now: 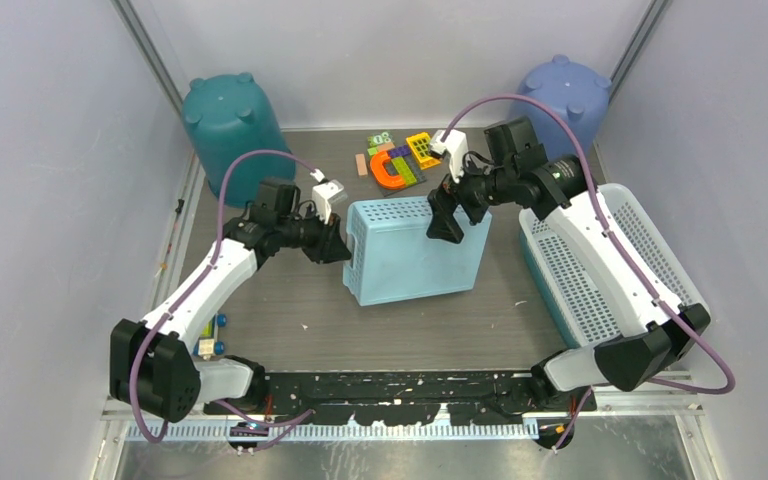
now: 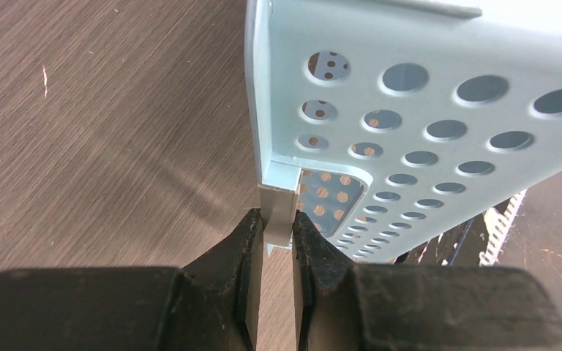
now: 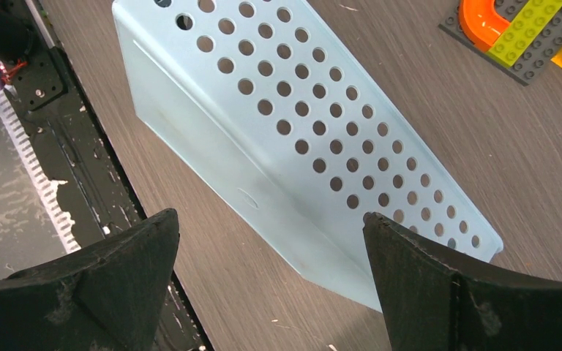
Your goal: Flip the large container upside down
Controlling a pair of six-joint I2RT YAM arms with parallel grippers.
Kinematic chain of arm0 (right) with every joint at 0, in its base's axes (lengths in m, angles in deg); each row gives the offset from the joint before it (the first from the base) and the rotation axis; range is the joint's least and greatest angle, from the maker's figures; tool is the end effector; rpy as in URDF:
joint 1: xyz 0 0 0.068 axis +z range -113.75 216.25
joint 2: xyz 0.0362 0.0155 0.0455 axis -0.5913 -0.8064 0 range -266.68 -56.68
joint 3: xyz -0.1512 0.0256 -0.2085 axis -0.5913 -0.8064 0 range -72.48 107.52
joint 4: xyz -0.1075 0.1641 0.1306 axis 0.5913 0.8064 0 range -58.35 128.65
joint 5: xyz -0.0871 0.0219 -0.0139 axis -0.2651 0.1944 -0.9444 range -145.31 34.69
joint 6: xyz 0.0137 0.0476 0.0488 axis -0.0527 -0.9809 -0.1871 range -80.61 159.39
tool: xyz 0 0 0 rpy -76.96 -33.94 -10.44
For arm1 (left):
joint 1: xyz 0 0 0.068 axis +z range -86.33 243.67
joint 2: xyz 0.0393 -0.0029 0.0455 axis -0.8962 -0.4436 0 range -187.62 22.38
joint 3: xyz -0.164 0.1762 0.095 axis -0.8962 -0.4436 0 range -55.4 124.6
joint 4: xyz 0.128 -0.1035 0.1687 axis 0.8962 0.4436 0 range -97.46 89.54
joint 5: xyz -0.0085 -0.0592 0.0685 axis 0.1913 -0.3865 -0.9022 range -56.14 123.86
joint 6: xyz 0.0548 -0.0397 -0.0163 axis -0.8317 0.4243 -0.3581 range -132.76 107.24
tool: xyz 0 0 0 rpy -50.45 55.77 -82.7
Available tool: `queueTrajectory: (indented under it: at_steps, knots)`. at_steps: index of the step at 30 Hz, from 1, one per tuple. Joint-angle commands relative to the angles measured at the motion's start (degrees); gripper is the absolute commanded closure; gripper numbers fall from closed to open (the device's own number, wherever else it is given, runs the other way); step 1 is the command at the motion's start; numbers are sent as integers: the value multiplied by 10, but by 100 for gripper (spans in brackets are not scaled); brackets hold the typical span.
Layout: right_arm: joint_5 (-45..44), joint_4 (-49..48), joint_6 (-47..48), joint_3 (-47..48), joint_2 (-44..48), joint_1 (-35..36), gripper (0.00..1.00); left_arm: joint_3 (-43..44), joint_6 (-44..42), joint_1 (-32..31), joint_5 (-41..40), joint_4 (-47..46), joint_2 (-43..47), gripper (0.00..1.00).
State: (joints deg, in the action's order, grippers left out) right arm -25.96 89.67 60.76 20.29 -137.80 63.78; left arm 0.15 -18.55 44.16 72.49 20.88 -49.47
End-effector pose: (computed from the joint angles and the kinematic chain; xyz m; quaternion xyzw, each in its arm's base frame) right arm 0.2242 0.1482 0.3734 -0.4574 0.7786 0.2541 0.3463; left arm 0.2256 -0.1174 0.2641 0.3150 0.8217 -0.3465 0.3248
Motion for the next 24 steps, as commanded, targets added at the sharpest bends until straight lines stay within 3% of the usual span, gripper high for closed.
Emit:
queueTrajectory:
  at_steps: [1,24]
  knots:
    - [-15,-31,-23,10,22,0,0,34,22,2,4,12,-7,100]
    - [-55,-81,-5,-76,20,-4,0,62,55,63,31,97,-120,100]
